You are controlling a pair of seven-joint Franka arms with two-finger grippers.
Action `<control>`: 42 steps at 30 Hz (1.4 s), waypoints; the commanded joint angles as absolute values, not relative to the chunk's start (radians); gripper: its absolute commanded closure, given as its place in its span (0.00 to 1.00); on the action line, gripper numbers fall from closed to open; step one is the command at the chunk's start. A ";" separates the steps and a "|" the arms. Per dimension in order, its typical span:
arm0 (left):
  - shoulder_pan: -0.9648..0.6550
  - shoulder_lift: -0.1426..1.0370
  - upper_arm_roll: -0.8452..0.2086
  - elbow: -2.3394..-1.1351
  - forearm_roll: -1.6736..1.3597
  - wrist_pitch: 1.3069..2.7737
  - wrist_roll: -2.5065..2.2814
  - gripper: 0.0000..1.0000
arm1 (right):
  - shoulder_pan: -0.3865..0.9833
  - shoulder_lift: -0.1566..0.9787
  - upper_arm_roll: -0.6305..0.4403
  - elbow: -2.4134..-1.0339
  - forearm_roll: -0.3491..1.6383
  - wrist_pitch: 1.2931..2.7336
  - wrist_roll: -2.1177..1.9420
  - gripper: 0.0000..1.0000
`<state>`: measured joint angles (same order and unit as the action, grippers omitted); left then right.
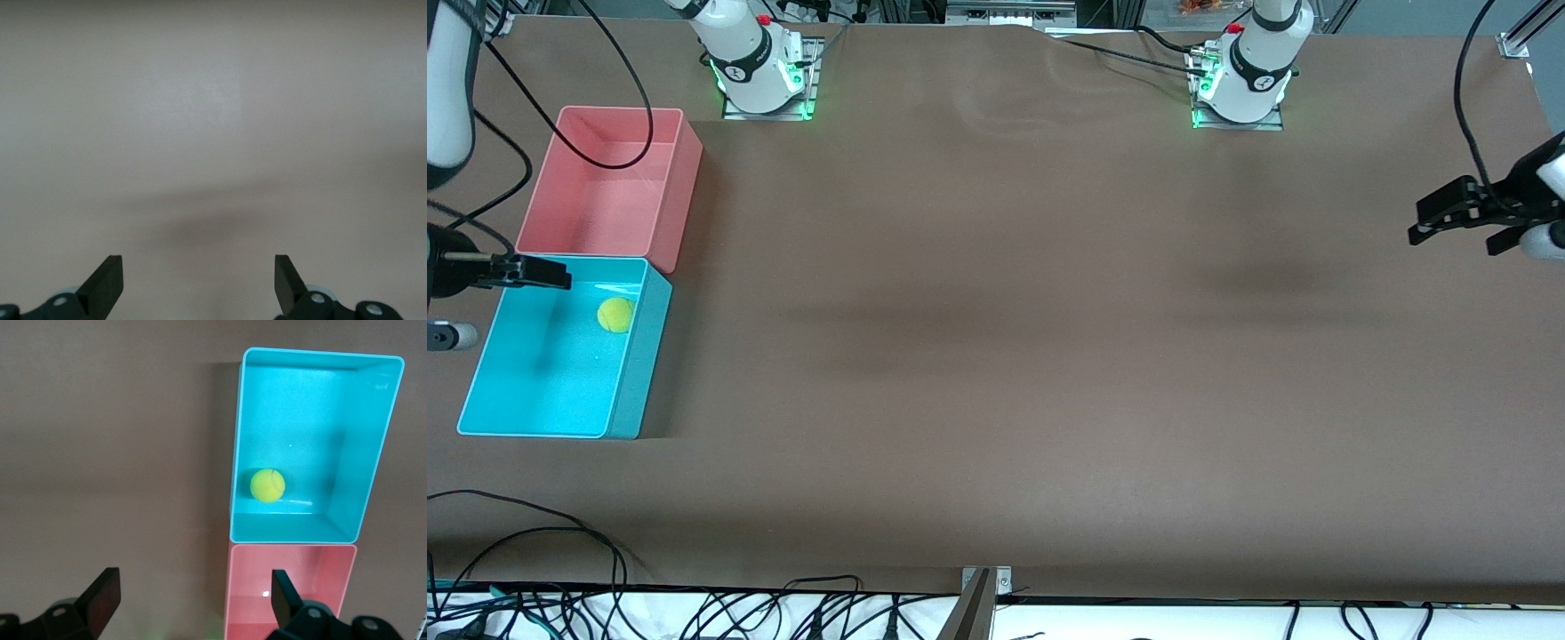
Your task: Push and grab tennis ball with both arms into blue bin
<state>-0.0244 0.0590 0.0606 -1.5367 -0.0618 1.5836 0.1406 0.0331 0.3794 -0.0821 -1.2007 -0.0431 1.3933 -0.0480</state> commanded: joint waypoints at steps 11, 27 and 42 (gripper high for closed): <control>-0.037 0.043 0.061 -1.557 -0.041 1.600 0.146 0.00 | 0.060 0.031 -0.075 -1.673 -0.028 1.646 -0.009 0.00; -0.026 0.043 0.063 -1.554 -0.041 1.598 0.147 0.00 | -0.055 -0.012 0.005 -1.713 -0.021 1.566 -0.020 0.00; -0.023 0.040 0.064 -1.554 -0.041 1.595 0.147 0.00 | -0.051 -0.003 0.006 -1.706 -0.025 1.603 -0.020 0.00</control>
